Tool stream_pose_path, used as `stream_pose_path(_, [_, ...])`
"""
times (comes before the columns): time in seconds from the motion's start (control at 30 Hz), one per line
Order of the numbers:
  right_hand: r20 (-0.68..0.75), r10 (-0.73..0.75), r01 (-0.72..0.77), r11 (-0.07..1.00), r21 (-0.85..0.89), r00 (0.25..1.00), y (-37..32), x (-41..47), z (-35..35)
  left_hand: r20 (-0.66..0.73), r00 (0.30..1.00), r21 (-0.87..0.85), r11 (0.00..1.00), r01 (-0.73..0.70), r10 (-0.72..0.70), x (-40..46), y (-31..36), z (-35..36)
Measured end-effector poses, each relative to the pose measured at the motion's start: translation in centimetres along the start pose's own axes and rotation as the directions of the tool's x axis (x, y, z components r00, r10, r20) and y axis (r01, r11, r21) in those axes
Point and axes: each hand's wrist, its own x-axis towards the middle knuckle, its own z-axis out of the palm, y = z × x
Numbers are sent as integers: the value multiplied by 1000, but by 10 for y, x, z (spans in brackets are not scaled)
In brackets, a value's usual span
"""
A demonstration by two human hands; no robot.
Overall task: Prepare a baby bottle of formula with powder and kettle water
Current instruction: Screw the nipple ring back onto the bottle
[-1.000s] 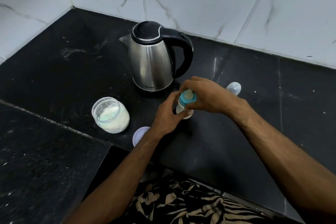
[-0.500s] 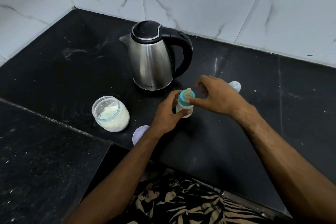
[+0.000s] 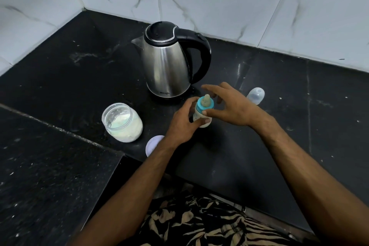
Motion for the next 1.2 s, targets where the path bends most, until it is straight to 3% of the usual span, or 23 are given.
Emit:
stream_pose_path(0.1, [-28, -25, 24, 999, -33, 999, -2, 0, 3, 3, 1000, 4, 1000, -3, 3, 1, -1, 1])
stream_pose_path(0.23, [-169, 76, -89, 993, -72, 983, -6, 0, 15, 4, 1000, 24, 1000, -12, 12, 1, -3, 2])
stream_pose_path(0.5, [-72, -27, 27, 1000, 0, 997, 3, -3, 10, -9, 1000, 20, 1000, -20, 20, 0, -2, 2])
stream_pose_path(0.67, [-215, 103, -91, 994, 65, 971, -2, -3, 26, -13, 999, 24, 999, -46, 47, 1, -5, 2])
stream_pose_path(0.9, [-102, -50, 51, 999, 3, 994, 3, -5, 15, -7, 999, 28, 999, -42, 42, 2, -5, 1])
stream_pose_path(1.07, [-210, 126, -103, 988, 115, 970, -1, -1, 31, 6, 1000, 56, 998, -27, 26, 3, -8, 1])
stream_pose_path(1.2, [-89, 24, -23, 1000, 11, 996, 5, 0, 15, 10, 999, 56, 998, -40, 40, 4, -8, 0])
